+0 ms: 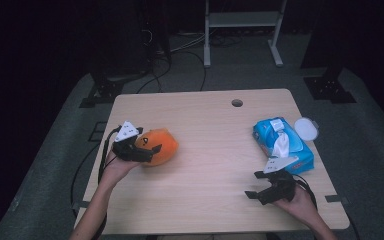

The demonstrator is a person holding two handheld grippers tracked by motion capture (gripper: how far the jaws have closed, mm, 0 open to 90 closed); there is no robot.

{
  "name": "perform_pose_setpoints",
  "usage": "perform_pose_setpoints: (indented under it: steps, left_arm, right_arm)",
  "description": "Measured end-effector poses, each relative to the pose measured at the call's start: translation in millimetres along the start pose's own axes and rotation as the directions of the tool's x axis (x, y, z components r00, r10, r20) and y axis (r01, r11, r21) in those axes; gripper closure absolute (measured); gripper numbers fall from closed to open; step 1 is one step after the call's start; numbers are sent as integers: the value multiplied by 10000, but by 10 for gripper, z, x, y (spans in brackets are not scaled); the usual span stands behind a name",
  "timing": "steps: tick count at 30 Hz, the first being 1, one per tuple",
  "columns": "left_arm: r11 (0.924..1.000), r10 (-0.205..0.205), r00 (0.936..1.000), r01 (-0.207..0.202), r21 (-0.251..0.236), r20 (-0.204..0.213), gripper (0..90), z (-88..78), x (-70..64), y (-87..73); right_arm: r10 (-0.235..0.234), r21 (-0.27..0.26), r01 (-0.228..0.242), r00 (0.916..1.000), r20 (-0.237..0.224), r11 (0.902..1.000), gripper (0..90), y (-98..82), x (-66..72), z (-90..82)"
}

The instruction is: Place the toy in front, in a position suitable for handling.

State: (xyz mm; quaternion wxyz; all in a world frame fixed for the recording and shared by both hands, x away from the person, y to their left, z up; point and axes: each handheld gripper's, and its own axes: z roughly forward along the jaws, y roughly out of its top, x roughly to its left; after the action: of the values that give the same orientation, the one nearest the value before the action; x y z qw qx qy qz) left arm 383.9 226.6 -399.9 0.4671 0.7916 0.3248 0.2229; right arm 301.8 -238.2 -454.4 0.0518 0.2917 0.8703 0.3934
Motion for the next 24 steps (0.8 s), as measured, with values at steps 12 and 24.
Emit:
perform_pose_setpoints:
  steps: [12, 24]
  left_arm:
    - [9943, -678, 9976, 662, 839, 164, 14, 299, 126, -207]
    - [9928, -51, 9998, 30, 1196, 173, 0, 331, 46, -259]
  right_arm:
    - [-63, 202, 64, 10000, -61, 9998, 160, -12, 14, 17]
    - [-212, 177, 212, 9998, -8, 9996, 160, 3, 53, 9]
